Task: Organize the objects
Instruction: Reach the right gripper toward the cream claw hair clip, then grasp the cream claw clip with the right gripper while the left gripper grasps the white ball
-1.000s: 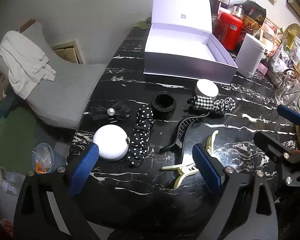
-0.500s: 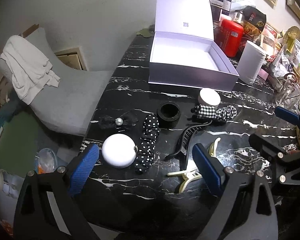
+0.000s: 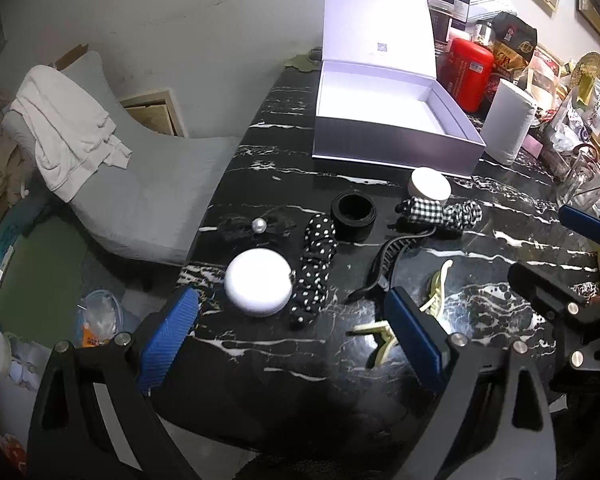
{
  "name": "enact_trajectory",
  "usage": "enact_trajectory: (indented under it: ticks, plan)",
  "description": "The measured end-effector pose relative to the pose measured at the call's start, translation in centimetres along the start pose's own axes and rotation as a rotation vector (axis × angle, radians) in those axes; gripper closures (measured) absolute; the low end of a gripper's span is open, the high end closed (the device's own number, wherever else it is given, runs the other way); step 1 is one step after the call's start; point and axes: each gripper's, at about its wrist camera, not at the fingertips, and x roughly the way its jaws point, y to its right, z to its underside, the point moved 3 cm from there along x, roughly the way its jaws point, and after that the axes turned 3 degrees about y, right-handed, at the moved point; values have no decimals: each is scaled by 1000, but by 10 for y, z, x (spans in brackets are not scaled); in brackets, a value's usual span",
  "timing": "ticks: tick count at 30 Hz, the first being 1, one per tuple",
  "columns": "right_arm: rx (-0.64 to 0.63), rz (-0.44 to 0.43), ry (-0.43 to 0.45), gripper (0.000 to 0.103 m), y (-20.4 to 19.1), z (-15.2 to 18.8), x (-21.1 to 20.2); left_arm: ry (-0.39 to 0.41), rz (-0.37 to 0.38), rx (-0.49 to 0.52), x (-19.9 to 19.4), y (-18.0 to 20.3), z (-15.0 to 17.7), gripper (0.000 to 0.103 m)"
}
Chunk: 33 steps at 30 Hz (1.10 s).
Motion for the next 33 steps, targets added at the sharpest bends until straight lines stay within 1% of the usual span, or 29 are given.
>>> enact_trajectory:
  ticks: [9,16,22,25,30,33]
  plan:
    - [2,-12,-6,0,-12,12,-5,-12,7,4,-5,-4,20,8]
    - [8,-31,-29,0,-22,23,1,-16,-1,-1,-4,-13,33,8]
    - [9,-58,-55,0,-32,30,13,-40,32,-18,8,-22,42,8]
    - [10,-69,-73,0,-36,32,23,-68,49,-28,18,-25,44,8]
    - [8,-75,-99,0,-40,32,38,-78,57,-29,30,-31,42,8]
    - [5,-83,-115,0,-43,30,46,-107,57,-17,39,-35,39,8]
